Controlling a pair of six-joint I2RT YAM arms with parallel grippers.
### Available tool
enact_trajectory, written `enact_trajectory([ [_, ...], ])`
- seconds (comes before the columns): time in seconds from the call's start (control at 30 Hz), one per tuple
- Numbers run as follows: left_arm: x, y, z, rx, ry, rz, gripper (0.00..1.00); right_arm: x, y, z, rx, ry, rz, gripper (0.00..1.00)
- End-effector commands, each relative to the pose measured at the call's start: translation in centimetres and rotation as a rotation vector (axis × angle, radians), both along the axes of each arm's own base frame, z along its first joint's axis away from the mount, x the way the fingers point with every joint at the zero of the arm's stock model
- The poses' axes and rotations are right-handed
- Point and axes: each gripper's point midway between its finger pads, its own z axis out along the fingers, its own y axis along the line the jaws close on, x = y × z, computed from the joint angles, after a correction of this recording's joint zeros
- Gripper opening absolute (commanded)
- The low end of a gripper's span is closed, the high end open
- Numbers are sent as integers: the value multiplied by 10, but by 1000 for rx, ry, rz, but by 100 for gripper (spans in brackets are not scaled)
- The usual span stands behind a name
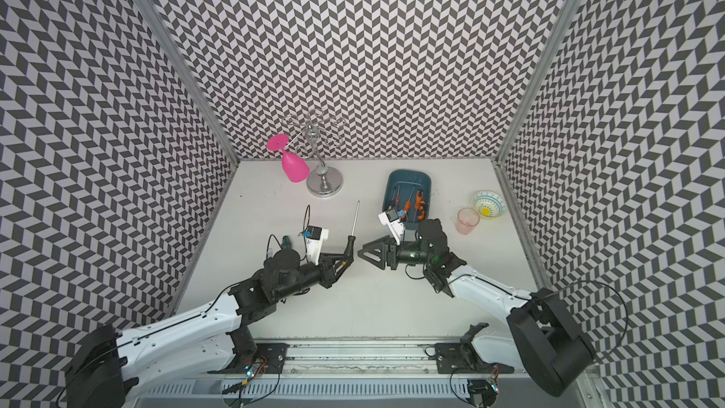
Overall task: Put the screwdriver on the desktop into the storage box
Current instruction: Pick up the screwdriver from the center of the board.
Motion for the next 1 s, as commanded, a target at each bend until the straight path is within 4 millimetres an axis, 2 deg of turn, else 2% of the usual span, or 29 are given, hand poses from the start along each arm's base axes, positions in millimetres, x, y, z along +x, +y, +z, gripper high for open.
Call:
enact_trajectory([
  [0.0, -3, -8, 22, -73, -60, -26, 0, -1, 8, 20, 57, -47, 32, 58],
  [0.23, -10, -13, 21, -80, -68, -54, 0, -3, 15, 27, 76, -45, 50, 56],
  [0.5, -15, -17, 19, -87, -66, -63, 0, -6, 20, 30, 102, -26, 69, 48],
  [0.6, -16, -18, 19, -90, -69, -68, 0, -7, 21, 31, 113, -21, 75, 42],
  [0.83, -16, -17, 17, -85, -66, -58, 0, -4, 23, 26, 103, -2, 64, 16],
  [0.87, -16, -17, 16, -82, -63, -56, 2, -2, 23, 26, 98, -2, 61, 14],
  [0.97, -14, -14, 11, -66, -48, -37, 31, 5, 25, 21, 68, 4, 36, 13],
])
